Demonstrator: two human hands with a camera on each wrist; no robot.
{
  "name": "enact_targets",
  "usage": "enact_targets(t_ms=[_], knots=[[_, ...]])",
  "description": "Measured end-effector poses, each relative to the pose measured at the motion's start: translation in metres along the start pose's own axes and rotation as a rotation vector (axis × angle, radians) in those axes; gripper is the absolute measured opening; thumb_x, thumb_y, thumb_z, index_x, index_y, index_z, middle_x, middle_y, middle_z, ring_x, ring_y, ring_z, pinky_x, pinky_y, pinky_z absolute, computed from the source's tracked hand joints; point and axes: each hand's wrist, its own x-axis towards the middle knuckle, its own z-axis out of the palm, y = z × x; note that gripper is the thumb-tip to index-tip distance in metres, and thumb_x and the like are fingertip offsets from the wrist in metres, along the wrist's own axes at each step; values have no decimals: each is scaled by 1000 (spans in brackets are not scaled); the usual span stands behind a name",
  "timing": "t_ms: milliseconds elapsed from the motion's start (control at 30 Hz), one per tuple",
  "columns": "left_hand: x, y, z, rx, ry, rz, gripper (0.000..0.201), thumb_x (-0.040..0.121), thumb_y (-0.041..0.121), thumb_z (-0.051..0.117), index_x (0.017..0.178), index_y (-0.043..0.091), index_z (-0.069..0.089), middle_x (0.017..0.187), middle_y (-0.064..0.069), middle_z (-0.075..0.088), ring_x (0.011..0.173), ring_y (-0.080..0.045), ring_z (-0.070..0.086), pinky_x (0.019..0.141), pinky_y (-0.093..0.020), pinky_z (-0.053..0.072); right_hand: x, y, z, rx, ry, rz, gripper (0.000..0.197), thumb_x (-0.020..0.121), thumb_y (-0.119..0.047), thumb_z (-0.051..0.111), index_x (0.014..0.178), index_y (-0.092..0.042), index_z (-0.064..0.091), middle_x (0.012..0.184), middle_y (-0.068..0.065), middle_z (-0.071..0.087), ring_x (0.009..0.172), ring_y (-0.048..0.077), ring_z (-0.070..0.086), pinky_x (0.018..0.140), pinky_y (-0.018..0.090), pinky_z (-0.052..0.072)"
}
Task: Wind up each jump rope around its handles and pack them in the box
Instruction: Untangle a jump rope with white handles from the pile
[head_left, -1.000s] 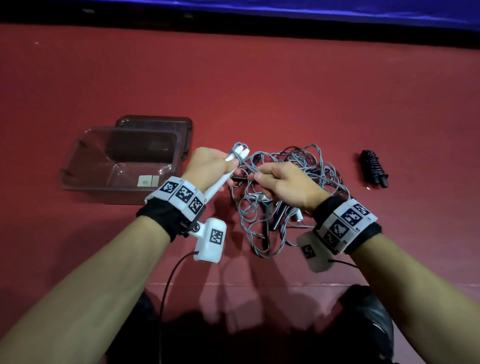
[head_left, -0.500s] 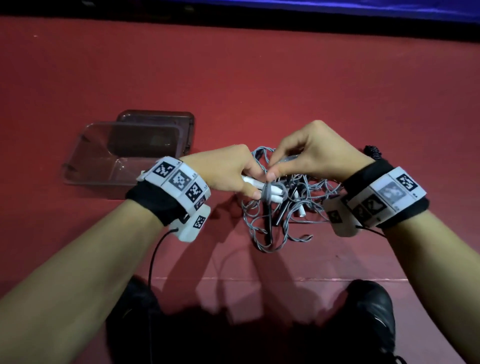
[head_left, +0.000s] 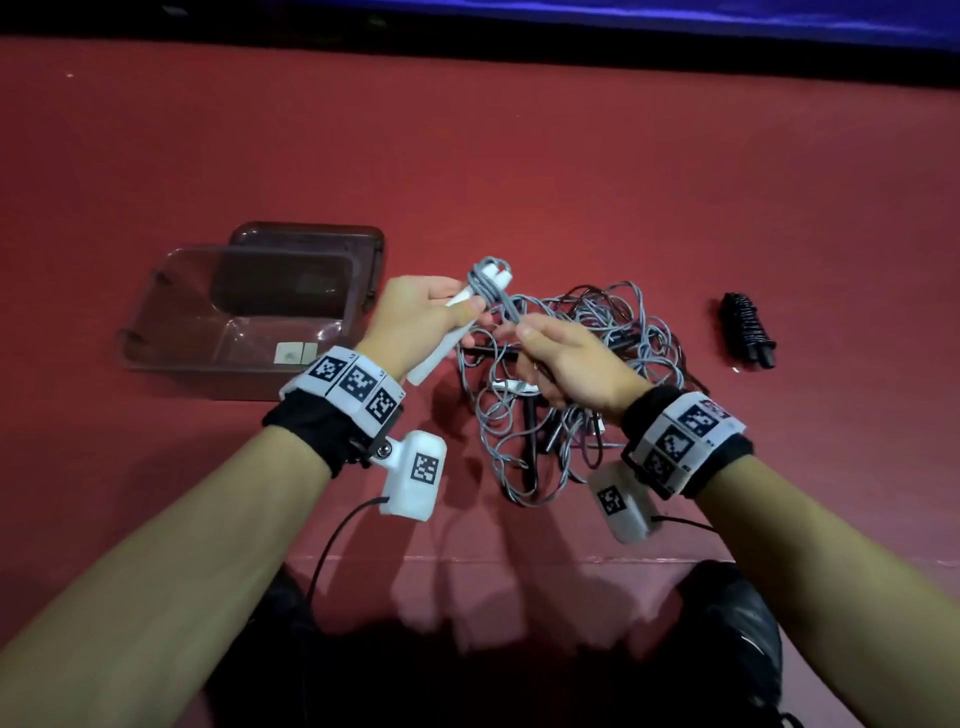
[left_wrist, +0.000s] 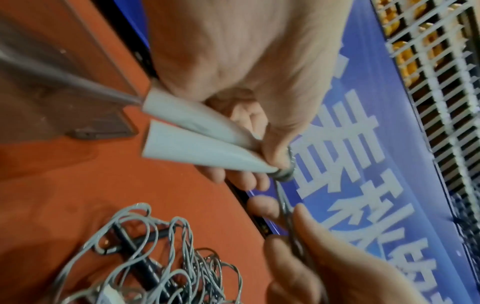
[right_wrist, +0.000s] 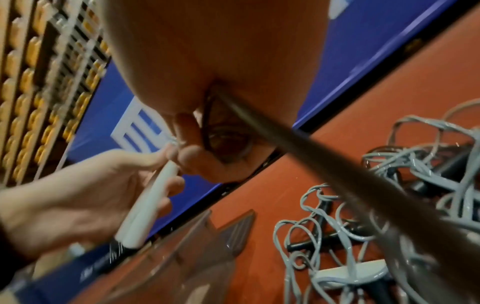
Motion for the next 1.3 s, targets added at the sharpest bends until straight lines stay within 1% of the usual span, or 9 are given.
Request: enact_targets(t_ms=[133, 233, 433, 500, 633, 767, 967, 1133, 1300], knots=[[2, -11, 5, 32, 155, -93, 11, 92, 16, 74, 83, 22, 73, 80, 0, 79, 62, -15, 66, 54, -27, 49, -4, -1, 9, -313, -35, 8, 27, 105, -37, 50, 100, -15, 63, 65, -12, 52, 57, 5, 48, 62, 24, 41], [1, -13, 9, 70, 178, -115, 10, 91, 18, 75, 82, 23, 72, 76, 4, 78, 60, -14, 69, 52, -25, 49, -8, -15, 6, -551, -55, -27, 17, 99, -33, 60, 99, -17, 65, 69, -13, 55, 61, 1, 51, 60, 18, 36], [4, -15, -3, -57, 239, -215, 6, 94, 14, 72, 90, 10, 74, 76, -3, 76, 51, -10, 64, 44, -21, 47, -13, -27, 2, -745, -41, -22, 24, 103, -36, 54, 88, -18, 60, 66, -7, 53, 61, 9, 48, 58, 27, 33], [5, -14, -9, -81, 253, -214, 6, 94, 15, 72, 92, 9, 73, 75, -1, 76, 50, -9, 64, 44, -22, 48, -14, -29, 8, -665, 1, -9, 23, 104, -38, 52, 88, -23, 58, 71, -4, 58, 65, 12, 53, 60, 27, 35], [9, -15, -16, -89, 275, -214, 8, 93, 18, 73, 96, 10, 74, 78, -1, 78, 58, -12, 68, 55, -29, 51, -12, -32, 19, -512, 94, 121, 39, 104, -45, 49, 77, -16, 50, 66, -2, 48, 61, 14, 45, 60, 32, 31], [11, -14, -18, -98, 289, -204, 7, 93, 18, 73, 91, 12, 73, 81, -3, 79, 63, -15, 68, 55, -28, 50, -12, -32, 17, -149, 107, 265, 45, 102, -55, 49, 86, -12, 51, 54, 0, 36, 43, 16, 32, 42, 23, 25], [14, -11, -20, -45, 346, -160, 8, 91, 21, 73, 92, 13, 75, 79, 1, 78, 60, -12, 69, 48, -24, 47, -7, -26, 6, 288, 3, 366, 51, 110, -46, 28, 104, -9, 63, 62, -2, 41, 40, 7, 22, 36, 19, 13], [15, -7, -19, 43, 366, -107, 5, 93, 22, 71, 89, 20, 74, 79, 5, 78, 60, -8, 69, 51, -25, 49, -3, -15, 3, 490, -23, 410, 30, 109, -23, 41, 114, -10, 67, 75, -2, 53, 45, 4, 26, 36, 17, 16], [15, -9, -18, 90, 372, -103, 13, 92, 21, 71, 101, 15, 78, 78, 7, 78, 61, -7, 70, 52, -25, 50, -2, -14, 0, 560, -67, 410, 15, 106, -9, 45, 105, -16, 58, 82, -4, 58, 39, 1, 24, 34, 15, 15]])
